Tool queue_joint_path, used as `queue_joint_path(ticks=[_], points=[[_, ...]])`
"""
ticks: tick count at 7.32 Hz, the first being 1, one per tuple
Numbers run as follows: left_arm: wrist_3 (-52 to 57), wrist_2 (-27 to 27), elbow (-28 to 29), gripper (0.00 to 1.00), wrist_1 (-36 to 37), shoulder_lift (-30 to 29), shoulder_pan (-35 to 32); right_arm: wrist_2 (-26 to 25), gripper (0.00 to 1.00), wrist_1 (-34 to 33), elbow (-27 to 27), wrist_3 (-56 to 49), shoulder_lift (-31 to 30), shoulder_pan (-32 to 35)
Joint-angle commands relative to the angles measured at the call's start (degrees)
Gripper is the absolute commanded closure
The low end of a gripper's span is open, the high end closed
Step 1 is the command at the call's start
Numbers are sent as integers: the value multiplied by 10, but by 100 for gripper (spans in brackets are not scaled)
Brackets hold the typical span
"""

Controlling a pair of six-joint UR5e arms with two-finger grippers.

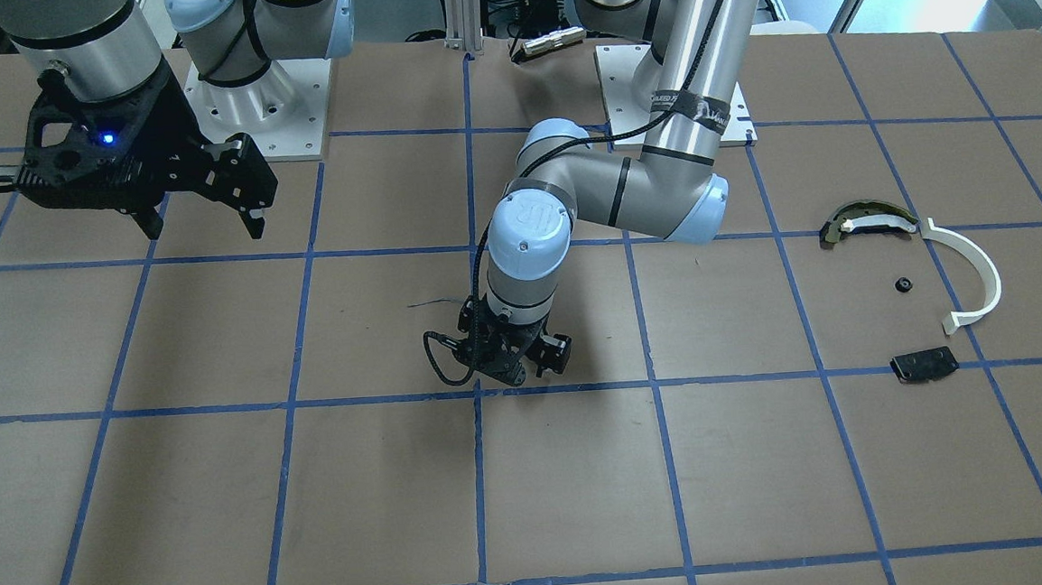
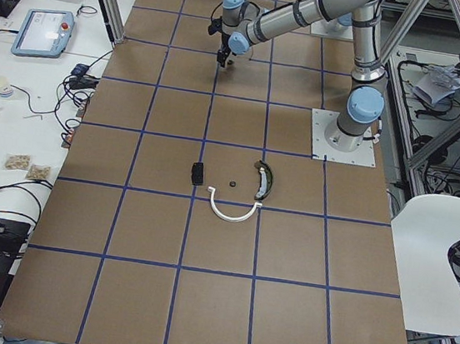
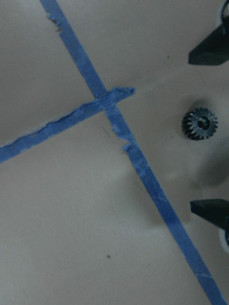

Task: Place bearing gear from tray to pile

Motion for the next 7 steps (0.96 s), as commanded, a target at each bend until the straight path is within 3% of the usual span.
queue_joint_path(ticks=[1,2,4,5,7], points=[[-2,2,-2,18,-4,0,-6,0,0,-15,-1,0,0,0],[-2,2,-2,25,-5,0,-6,0,0,-18,4,-1,3,0],[0,0,3,81,-5,0,-4,0,0,-19,0,1,5,0],[0,0,4,100,-6,1,-4,0,0,-23,4,2,6,0],[5,0,5,100,-7,9,-2,1,0,-35,-3,4,9,-1]])
